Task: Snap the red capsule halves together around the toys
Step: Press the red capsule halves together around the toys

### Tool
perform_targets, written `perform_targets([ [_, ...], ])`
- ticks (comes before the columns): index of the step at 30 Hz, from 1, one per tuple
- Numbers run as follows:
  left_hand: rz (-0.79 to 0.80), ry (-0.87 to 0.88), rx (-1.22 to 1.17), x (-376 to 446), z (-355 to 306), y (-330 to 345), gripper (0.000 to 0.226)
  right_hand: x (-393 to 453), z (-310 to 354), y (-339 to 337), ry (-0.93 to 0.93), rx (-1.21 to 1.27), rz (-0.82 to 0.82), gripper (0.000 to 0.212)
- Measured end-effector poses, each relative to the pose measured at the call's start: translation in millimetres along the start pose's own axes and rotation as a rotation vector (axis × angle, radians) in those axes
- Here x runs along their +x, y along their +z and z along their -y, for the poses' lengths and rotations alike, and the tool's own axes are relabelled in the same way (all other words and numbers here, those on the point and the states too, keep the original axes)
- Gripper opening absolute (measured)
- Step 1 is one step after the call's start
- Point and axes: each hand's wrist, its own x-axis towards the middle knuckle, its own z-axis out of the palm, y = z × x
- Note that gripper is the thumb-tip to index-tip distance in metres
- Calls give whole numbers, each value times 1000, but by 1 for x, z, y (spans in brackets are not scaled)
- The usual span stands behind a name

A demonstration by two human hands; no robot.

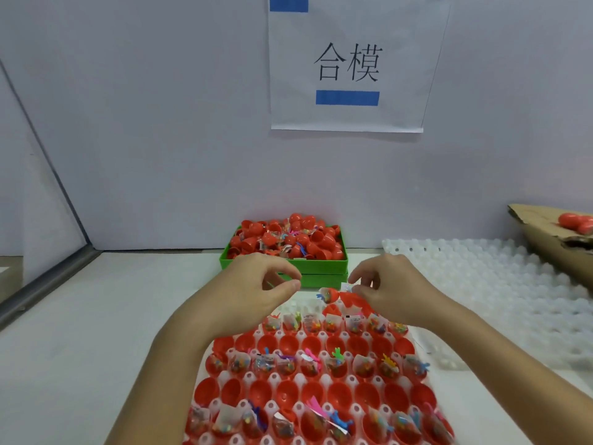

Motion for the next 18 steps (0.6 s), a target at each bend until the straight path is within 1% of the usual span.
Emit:
perform_targets([
  [4, -21, -5, -18, 3, 7, -3, 16, 24, 16, 19, -67, -137, 29, 18],
  [8, -29, -2, -1, 4, 11, -3, 16, 37, 27, 34, -80, -392, 154, 15],
  [11, -31, -1, -7, 4, 12, -4, 17, 41, 29, 38, -96, -498, 211, 13],
  [14, -39, -7, -5, 4, 13, -6, 18, 44, 30, 40, -127, -539, 202, 13],
  [18, -61, 7, 6, 4, 13, -5, 19, 44, 29, 33, -176, -451, 128, 10],
])
